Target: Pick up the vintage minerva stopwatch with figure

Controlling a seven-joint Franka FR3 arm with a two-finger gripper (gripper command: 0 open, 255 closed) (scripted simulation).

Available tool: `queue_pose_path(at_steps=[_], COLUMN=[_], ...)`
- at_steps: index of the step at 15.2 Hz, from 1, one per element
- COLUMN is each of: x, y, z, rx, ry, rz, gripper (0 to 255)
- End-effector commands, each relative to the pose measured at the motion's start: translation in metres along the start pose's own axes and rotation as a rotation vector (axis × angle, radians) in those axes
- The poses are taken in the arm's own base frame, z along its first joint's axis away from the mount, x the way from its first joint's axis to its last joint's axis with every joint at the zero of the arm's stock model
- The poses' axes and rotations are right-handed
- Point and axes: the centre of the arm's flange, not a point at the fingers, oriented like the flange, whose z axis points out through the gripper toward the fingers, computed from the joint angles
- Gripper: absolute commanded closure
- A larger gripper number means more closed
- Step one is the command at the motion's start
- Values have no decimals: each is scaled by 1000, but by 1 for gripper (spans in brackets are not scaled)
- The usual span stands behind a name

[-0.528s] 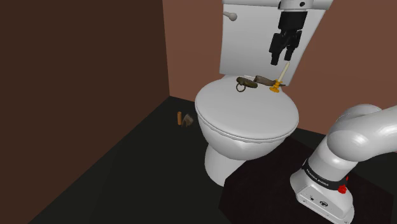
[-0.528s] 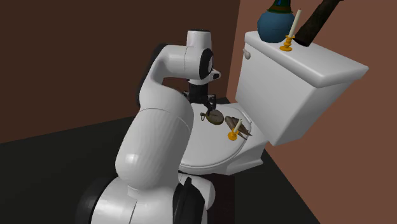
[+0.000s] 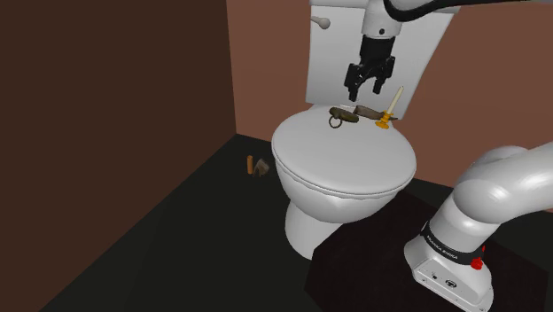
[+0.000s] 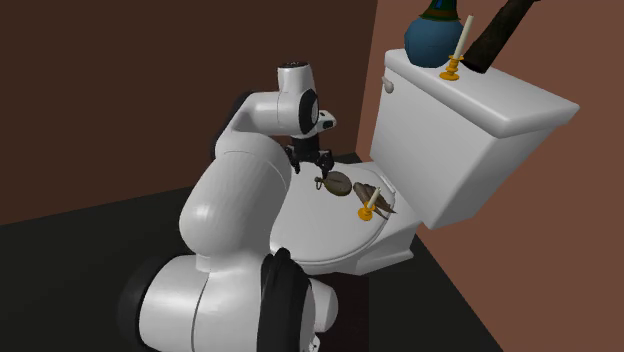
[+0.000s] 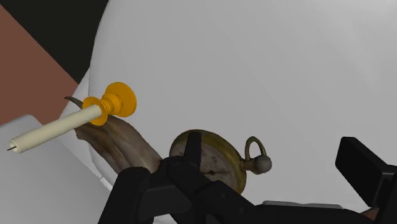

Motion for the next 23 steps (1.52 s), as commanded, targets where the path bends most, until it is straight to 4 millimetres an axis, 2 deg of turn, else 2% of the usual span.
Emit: queue_pose_path(at_steps=[1, 6, 13, 15, 16, 23], x=[18, 58, 56, 56, 57, 56], y=[-15, -38, -42, -43, -43, -44], z=[15, 46, 83, 86, 85, 85], rx=[-31, -105, -105, -105, -105, -105], ry=[42, 129, 129, 129, 129, 129], rz=[62, 197, 197, 197, 197, 197], gripper=[0, 0, 0, 0, 255, 255])
